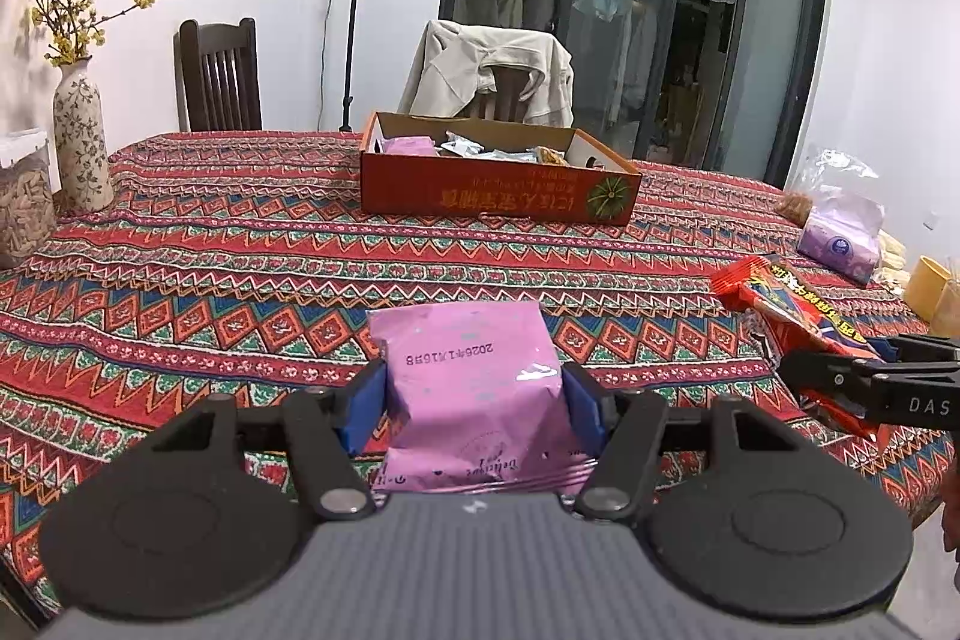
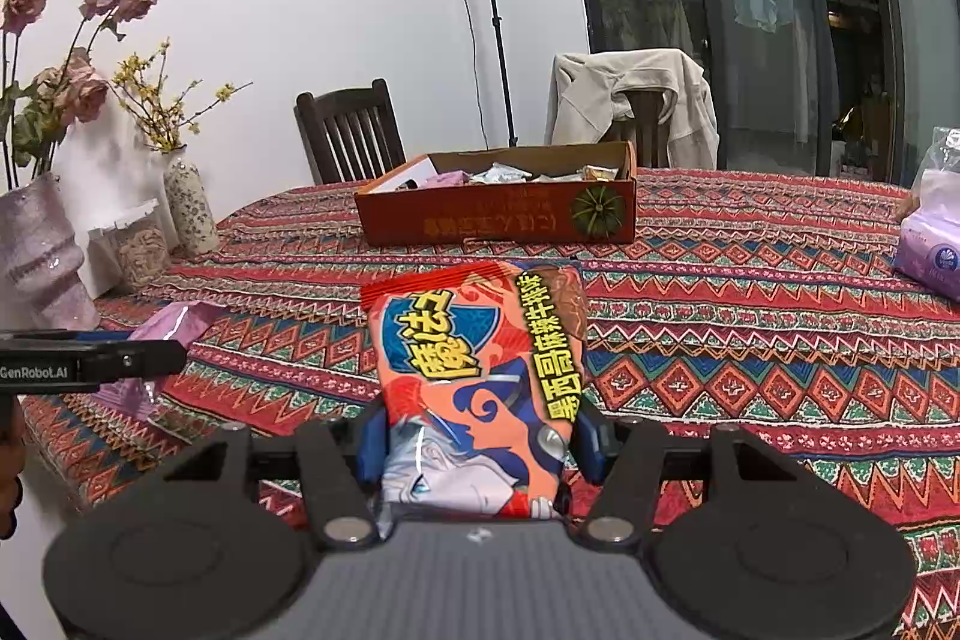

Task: Organize snacks
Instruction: 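Carry both snacks into the cardboard box and open both grippers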

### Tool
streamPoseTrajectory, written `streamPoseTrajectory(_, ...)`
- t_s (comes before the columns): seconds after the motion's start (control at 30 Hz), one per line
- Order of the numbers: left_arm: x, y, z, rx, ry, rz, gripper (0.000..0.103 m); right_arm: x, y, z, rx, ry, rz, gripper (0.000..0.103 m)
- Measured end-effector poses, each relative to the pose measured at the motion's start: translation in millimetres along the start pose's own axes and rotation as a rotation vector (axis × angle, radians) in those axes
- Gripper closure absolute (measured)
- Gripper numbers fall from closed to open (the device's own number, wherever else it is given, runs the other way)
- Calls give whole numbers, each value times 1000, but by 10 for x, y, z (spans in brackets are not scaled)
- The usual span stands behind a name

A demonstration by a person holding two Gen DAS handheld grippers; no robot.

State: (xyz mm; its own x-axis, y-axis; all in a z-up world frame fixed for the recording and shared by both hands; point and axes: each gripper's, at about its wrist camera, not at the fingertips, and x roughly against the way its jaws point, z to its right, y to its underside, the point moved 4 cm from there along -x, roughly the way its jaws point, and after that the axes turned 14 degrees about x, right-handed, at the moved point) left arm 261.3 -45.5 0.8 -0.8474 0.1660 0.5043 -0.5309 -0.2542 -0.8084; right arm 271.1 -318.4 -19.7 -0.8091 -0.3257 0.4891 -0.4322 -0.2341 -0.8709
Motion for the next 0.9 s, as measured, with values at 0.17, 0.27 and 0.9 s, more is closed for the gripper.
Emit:
streamPoseTrajectory(0.17, -11, -258, 65, -39, 30, 45, 40, 38, -130, 29, 19, -6, 22, 45)
streamPoseTrajectory(0.27, -87, -592, 167, -71, 78, 94, 40, 16, -376, 87, 53, -23, 48, 45)
streamPoseTrajectory(0.9, -2686, -2120, 707, -61, 151, -62, 40, -2376, -2210, 1287, 97, -22, -8, 45)
